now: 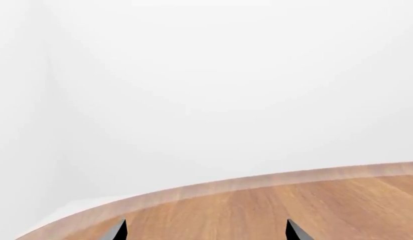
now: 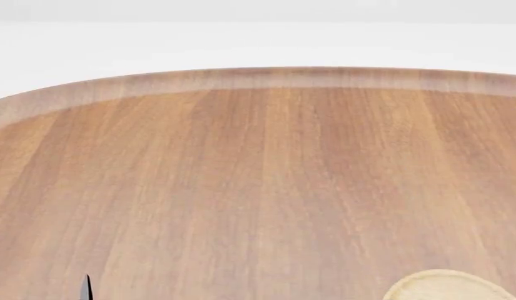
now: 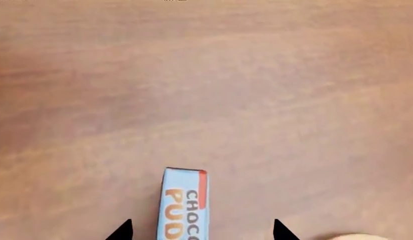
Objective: Put the chocolate pudding to the left of the plate.
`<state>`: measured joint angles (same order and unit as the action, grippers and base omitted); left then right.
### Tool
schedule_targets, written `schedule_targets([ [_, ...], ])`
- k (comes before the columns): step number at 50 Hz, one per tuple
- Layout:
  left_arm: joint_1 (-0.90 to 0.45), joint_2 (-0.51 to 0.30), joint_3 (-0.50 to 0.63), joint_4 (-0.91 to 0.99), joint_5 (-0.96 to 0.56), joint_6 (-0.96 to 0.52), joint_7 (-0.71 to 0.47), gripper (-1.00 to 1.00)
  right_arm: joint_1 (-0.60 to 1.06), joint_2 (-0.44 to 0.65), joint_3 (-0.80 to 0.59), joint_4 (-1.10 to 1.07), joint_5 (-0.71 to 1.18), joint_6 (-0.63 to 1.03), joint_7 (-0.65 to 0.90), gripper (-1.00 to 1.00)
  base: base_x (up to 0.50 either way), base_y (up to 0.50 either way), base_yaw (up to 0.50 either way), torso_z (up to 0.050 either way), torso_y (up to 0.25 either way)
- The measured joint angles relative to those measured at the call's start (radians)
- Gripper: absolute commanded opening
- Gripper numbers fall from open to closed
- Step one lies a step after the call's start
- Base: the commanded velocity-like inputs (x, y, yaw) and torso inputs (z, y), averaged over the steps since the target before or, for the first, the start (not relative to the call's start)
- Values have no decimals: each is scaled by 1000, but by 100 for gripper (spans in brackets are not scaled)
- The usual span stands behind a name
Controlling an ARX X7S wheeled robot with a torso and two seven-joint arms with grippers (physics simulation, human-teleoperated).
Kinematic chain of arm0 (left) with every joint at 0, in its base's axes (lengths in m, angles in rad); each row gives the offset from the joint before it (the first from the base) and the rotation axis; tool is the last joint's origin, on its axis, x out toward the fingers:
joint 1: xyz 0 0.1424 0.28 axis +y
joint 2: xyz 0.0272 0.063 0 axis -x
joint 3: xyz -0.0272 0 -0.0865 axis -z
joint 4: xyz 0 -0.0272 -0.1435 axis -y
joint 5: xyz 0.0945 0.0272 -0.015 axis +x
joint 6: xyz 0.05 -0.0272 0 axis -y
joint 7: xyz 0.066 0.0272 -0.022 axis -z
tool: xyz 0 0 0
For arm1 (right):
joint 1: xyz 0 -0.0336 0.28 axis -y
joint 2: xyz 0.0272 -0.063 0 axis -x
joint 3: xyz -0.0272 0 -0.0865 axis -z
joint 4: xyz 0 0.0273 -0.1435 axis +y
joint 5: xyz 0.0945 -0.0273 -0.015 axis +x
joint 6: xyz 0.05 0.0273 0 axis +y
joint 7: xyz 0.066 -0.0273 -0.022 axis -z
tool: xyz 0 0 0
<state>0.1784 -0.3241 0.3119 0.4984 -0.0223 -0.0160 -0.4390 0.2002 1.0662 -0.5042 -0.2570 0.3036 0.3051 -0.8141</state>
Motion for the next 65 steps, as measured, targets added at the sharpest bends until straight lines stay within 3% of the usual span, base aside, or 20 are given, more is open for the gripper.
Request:
schedule_targets([
  [65, -3, -18, 21, 4, -2, 4, -20, 100, -31, -172, -82, 335, -60, -188, -21, 100, 0, 0, 0, 0, 0],
])
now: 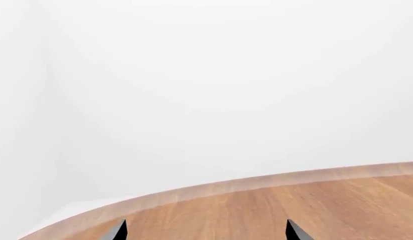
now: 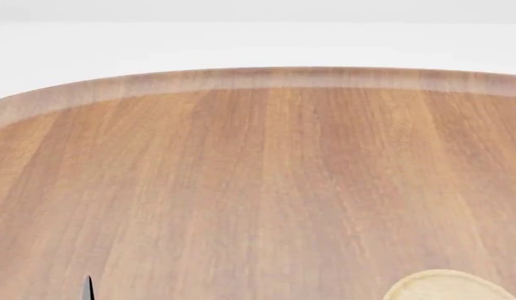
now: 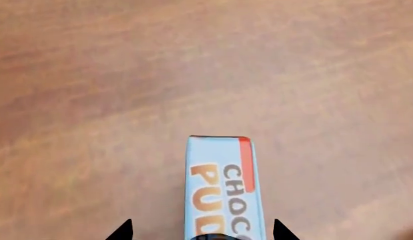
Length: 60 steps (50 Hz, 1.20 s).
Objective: Put the chocolate pudding to the left of the plate.
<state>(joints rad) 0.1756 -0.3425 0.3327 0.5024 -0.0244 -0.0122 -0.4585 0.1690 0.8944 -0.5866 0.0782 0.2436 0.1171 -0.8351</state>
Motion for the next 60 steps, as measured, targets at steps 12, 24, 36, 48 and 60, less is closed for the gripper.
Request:
schedule_targets([
  [12, 0, -3, 3, 0, 0, 1, -4, 100, 7, -13, -3, 39, -3, -12, -3, 100, 0, 0, 0, 0, 0],
  [24, -1, -6, 5, -2, -2, 3, -8, 100, 18, -14, -4, 34, 11, 16, 3, -100, 0, 0, 0, 0, 0],
  [36, -4, -8, 10, -5, -2, 3, -11, 100, 43, -7, -8, -28, 2, 76, 9, -100, 0, 0, 0, 0, 0],
  [48, -7, -10, 15, -12, -4, 5, -11, 100, 102, 23, 4, -140, 2, 162, 5, -100, 0, 0, 0, 0, 0],
  [60, -9, -12, 20, -15, -5, 6, -13, 100, 164, 32, 19, -194, 10, 221, -4, -100, 0, 0, 0, 0, 0],
])
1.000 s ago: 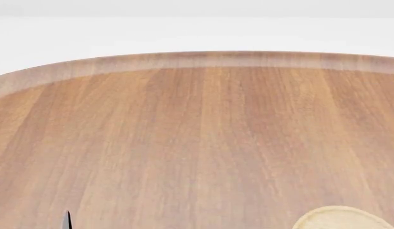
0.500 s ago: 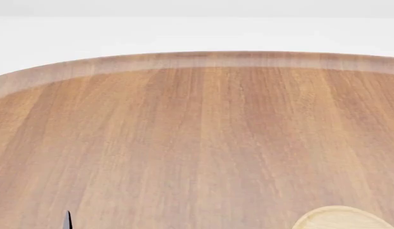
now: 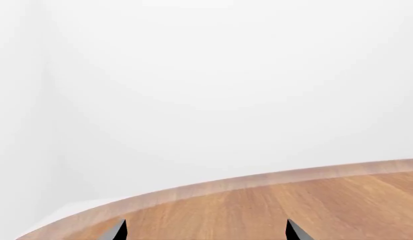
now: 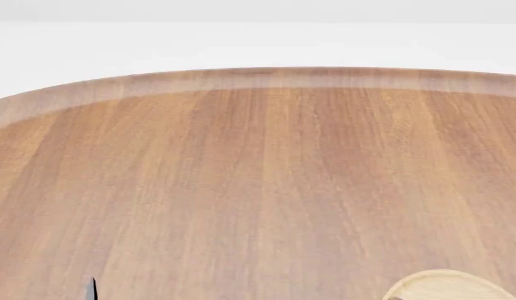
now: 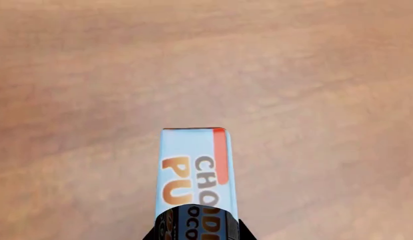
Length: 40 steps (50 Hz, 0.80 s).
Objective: Put the chocolate pudding to the left of the plate.
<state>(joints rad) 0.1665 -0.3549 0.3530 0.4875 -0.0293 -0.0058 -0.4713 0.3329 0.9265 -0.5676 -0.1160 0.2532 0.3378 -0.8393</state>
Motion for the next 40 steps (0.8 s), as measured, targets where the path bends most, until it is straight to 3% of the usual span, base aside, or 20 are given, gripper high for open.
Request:
schedule_targets([
  [40, -4, -9, 10, -5, -3, 4, -10, 100, 241, -113, 13, 158, 2, 71, -49, -100, 0, 0, 0, 0, 0],
])
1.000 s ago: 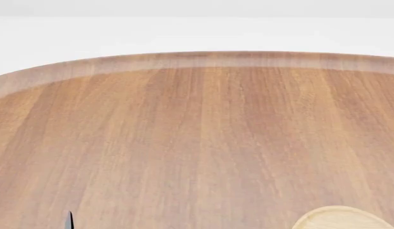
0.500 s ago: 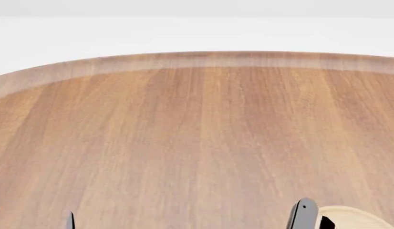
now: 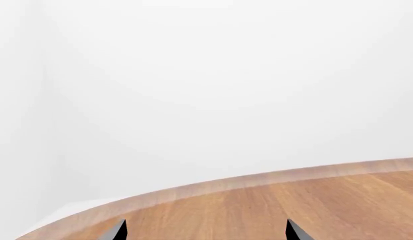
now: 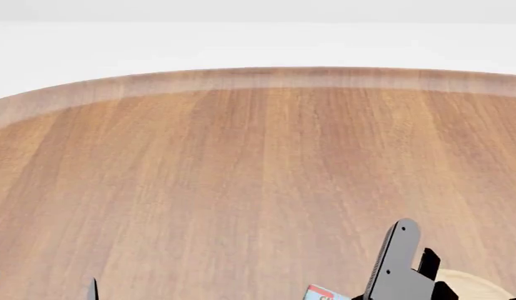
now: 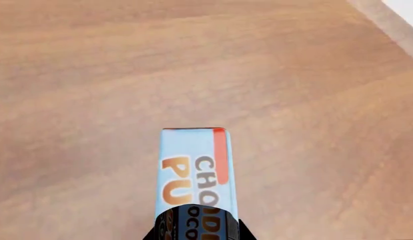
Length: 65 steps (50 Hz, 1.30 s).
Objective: Put the chocolate pudding to the left of the plate.
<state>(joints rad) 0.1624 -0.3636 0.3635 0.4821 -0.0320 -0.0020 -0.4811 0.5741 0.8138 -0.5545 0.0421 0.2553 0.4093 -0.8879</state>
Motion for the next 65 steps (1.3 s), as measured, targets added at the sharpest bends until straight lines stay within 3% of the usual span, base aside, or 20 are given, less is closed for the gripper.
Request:
schedule_targets([
  [65, -8, -13, 12, -7, -10, 7, -15, 100, 92, -225, -73, 520, -71, -218, -10, -100, 0, 0, 0, 0, 0],
])
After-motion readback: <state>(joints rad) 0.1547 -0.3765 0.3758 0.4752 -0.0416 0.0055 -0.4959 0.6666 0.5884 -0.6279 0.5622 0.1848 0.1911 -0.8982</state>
